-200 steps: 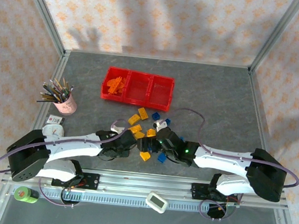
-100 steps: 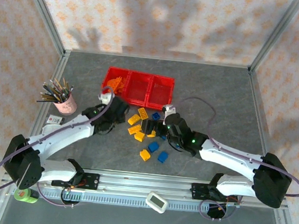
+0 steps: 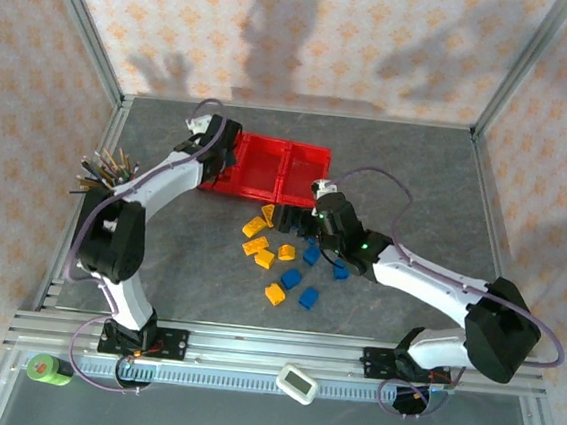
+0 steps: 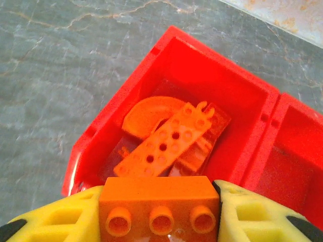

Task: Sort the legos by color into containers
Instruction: Place the lego in the container, then pick up the lego from the center of the table.

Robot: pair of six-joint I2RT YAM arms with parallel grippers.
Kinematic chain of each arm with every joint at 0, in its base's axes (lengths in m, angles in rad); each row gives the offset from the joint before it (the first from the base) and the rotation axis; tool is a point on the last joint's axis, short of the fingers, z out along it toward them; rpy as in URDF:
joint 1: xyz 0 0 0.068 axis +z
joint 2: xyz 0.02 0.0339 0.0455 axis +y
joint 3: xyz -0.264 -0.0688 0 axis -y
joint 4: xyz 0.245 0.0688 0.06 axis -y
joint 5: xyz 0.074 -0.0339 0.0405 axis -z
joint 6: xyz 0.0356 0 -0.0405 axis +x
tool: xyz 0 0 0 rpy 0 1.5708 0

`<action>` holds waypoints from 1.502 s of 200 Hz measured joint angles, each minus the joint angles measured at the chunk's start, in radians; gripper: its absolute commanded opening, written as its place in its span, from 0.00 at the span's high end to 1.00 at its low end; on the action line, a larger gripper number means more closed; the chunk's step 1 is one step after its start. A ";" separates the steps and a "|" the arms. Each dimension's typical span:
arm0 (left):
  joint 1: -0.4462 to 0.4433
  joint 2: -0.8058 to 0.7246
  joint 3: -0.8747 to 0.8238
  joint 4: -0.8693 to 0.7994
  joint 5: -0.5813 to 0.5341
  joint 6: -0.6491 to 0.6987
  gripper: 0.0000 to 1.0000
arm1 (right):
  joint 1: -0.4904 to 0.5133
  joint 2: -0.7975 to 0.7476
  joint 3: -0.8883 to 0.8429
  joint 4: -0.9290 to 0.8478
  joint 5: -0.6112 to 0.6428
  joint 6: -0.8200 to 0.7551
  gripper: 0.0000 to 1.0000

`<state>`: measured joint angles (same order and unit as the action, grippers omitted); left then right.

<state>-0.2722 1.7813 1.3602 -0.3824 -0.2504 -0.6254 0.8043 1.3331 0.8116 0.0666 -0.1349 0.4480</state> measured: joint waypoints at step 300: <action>-0.318 -0.201 -0.283 0.033 0.191 -0.022 0.25 | -0.064 -0.081 -0.177 -0.065 -0.054 0.028 0.00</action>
<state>-0.5903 1.5803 1.0767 -0.3492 -0.0597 -0.6472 0.7399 1.2518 0.6346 0.0013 -0.1886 0.4763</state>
